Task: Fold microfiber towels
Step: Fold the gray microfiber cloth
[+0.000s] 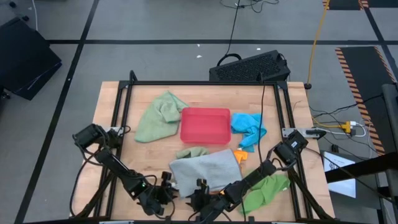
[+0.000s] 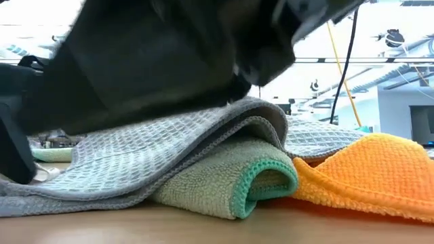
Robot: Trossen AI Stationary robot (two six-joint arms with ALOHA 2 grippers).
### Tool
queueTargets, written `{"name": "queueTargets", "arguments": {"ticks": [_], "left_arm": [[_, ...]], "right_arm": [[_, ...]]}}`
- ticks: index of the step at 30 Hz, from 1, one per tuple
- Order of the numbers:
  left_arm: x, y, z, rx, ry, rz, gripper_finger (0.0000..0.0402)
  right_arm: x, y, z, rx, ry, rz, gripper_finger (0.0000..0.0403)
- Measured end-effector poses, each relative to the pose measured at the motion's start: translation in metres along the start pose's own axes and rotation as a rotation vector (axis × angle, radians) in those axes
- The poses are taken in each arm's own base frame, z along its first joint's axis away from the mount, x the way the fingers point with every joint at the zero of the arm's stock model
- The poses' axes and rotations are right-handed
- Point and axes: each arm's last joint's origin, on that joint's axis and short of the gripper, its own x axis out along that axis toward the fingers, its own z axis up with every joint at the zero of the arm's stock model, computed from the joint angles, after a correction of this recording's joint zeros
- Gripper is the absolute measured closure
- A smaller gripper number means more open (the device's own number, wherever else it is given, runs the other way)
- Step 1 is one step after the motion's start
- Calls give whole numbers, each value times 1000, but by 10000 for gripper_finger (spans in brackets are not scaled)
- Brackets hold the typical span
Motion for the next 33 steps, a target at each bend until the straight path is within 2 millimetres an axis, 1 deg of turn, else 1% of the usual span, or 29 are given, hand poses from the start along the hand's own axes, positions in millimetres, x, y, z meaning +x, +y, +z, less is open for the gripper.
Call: {"name": "queueTargets", "arguments": {"ticks": [3, 6, 10, 12, 15, 18, 22, 25, 28, 30, 33], "left_arm": [[-8, -3, 5, -9, -38, -18, 306], [-15, -9, 6, 34, -74, -7, 302], [-18, -17, 2, 94, -91, 17, 275], [-15, -19, -1, 110, -98, 34, 255], [-7, -24, -4, 168, -140, 58, 225], [-2, -27, -6, 240, -156, 77, 202], [5, -19, -5, 290, -130, 89, 194], [12, -11, -2, 311, -101, 26, 202], [18, -1, 2, 314, -66, -57, 222], [21, 5, 3, 310, -30, -99, 243], [23, 8, 3, 300, -15, -120, 293]], "right_arm": [[-1, 4, 9, 12, -82, 32, 285], [-1, 4, 19, 37, -170, 55, 256], [-1, 2, 33, 30, -279, 64, 221], [-2, 1, 36, 23, -306, 23, 211], [-7, -1, 40, 5, -309, -47, 207], [-20, 0, 48, -11, -305, -95, 210], [-31, 1, 52, -42, -257, -110, 218], [-32, 2, 51, -51, -248, -110, 223], [-32, 1, 49, -51, -231, -113, 226], [-32, 1, 47, -39, -211, -116, 227], [-32, 2, 44, -26, -202, -115, 227]]}}
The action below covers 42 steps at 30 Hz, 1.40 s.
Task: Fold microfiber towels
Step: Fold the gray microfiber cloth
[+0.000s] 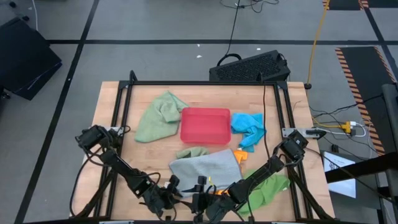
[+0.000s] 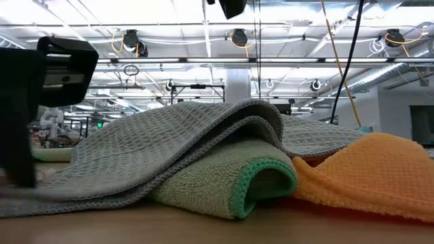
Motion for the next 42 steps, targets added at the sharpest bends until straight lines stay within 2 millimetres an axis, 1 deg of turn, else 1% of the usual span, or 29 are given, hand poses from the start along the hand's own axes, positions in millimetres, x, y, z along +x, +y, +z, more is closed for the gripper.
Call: {"name": "queueTargets", "arguments": {"ticks": [4, 5, 10, 13, 16, 20, 22, 24, 27, 30, 33, 37, 42], "left_arm": [[0, 0, 0, -21, 3, -14, 380], [-1, 0, 0, -36, 2, -12, 389], [-12, 5, 6, -90, -16, 28, 393], [-26, 11, 19, -143, -74, 32, 397], [-37, 17, 26, -184, -100, 31, 395], [-54, 25, 38, -241, -164, 22, 398], [-59, 30, 41, -274, -173, 21, 396], [-65, 32, 43, -293, -181, 14, 397], [-68, 36, 48, -324, -213, 8, 398], [-67, 38, 48, -337, -209, -16, 394], [-66, 41, 48, -357, -213, -25, 395], [-66, 41, 49, -351, -226, -25, 397], [-66, 41, 50, -349, -233, -23, 395]], "right_arm": [[-4, 3, -6, 7, 44, -2, 227], [-5, 4, -9, 7, 60, -5, 227], [-9, 6, -14, 37, 96, -8, 227], [-9, 6, -16, 36, 101, -7, 225], [-9, 6, -20, 31, 94, 27, 213], [-2, 5, -31, -1, 71, 32, 187], [0, 6, -34, -6, 55, 36, 176], [5, 6, -35, -9, 29, 35, 171], [14, 3, -41, -17, 5, -4, 174], [20, -4, -41, -21, -3, -47, 190], [23, -8, -38, -30, -19, -70, 217], [28, -13, -36, -47, -11, -42, 269], [30, -15, -36, -46, -9, -38, 349]]}}
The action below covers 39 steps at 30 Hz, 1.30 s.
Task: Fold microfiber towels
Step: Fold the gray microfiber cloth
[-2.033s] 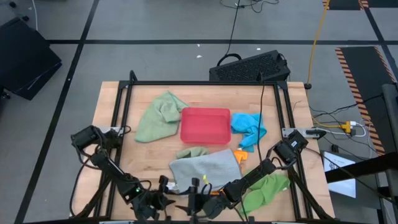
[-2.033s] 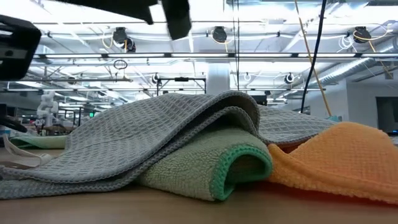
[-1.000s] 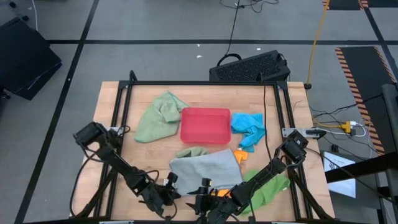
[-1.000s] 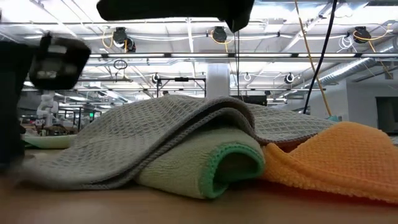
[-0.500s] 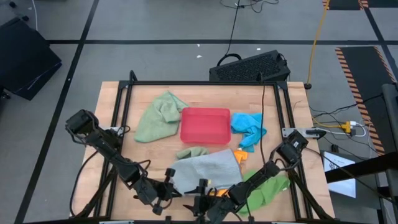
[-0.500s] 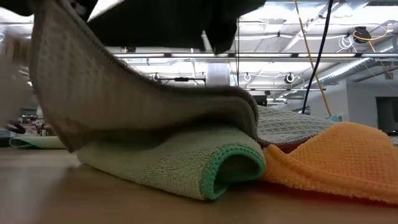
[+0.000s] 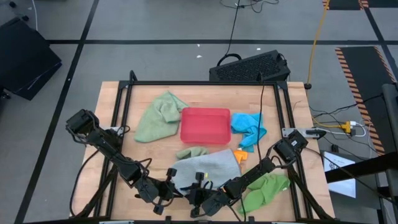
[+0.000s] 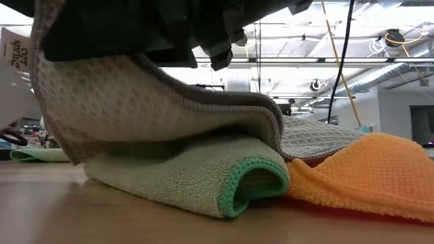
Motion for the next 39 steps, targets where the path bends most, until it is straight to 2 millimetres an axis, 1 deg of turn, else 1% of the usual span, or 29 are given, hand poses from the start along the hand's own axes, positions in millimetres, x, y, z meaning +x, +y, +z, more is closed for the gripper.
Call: {"name": "queueTargets", "arguments": {"ticks": [3, 5, 7, 9, 12, 14, 17, 19, 21, 24, 31, 35, 37, 39], "left_arm": [[0, 0, 0, 1, -1, 10, 394], [0, 0, -1, 3, 2, 8, 377], [-1, -2, -1, 5, 3, -2, 343], [-2, -4, -2, 7, 6, 0, 299], [-4, -8, -7, 23, 39, 37, 230], [-6, -10, -13, 29, 74, 87, 191], [-10, -13, -24, 37, 127, 167, 146], [-10, -17, -32, 41, 154, 198, 127], [-8, -22, -39, 55, 167, 216, 118], [-3, -30, -50, 88, 165, 247, 116], [12, -43, -79, 224, 120, 436, 132], [21, -48, -90, 328, 47, 557, 127], [26, -48, -91, 335, -1, 629, 119], [32, -46, -94, 363, -13, 667, 109]], "right_arm": [[-2, 2, 0, -9, 0, 6, 392], [-4, 5, -1, -11, 0, 12, 396], [-7, 8, 0, -9, -2, 22, 392], [-11, 11, 0, -8, -6, 32, 392], [-19, 16, 3, -14, -2, 49, 398], [-24, 19, 5, -13, 7, 56, 400], [-33, 20, 9, -7, 35, 59, 399], [-39, 21, 12, -11, 49, 61, 400], [-44, 19, 16, -6, 61, 59, 401], [-49, 17, 20, -1, 77, 38, 401], [-58, 10, 33, 1, 87, 21, 401], [-62, 4, 40, -2, 87, -10, 401], [-66, 1, 47, -5, 79, -28, 401], [-69, -3, 54, -6, 63, -47, 401]]}}
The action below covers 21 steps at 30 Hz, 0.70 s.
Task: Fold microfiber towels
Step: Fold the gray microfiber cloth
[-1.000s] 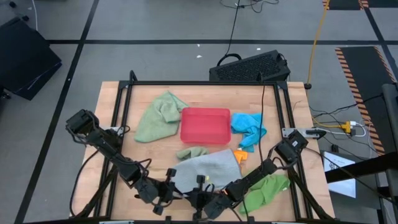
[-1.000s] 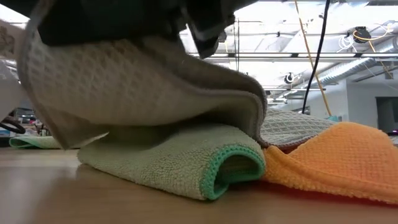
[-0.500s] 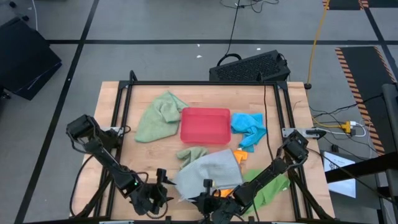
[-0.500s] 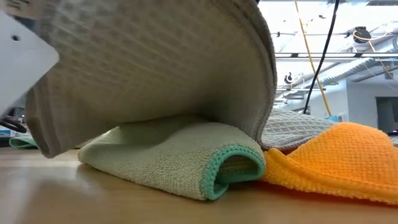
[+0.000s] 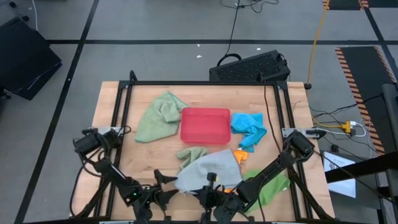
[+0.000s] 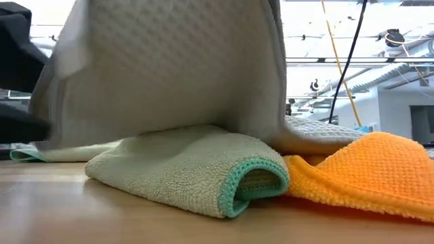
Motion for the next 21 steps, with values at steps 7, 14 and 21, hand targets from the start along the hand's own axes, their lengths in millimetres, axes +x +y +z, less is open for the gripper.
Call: {"name": "queueTargets", "arguments": {"ticks": [7, 14, 21], "left_arm": [[17, 0, -4, 28, -6, 137, 81], [21, 4, 2, 41, -24, 214, 132], [17, 1, 11, 43, -63, 199, 237]], "right_arm": [[-18, -14, 21, -27, -13, -34, 401], [-29, -24, 33, -36, -11, -43, 401], [-29, -27, 32, -46, 7, -72, 401]]}}
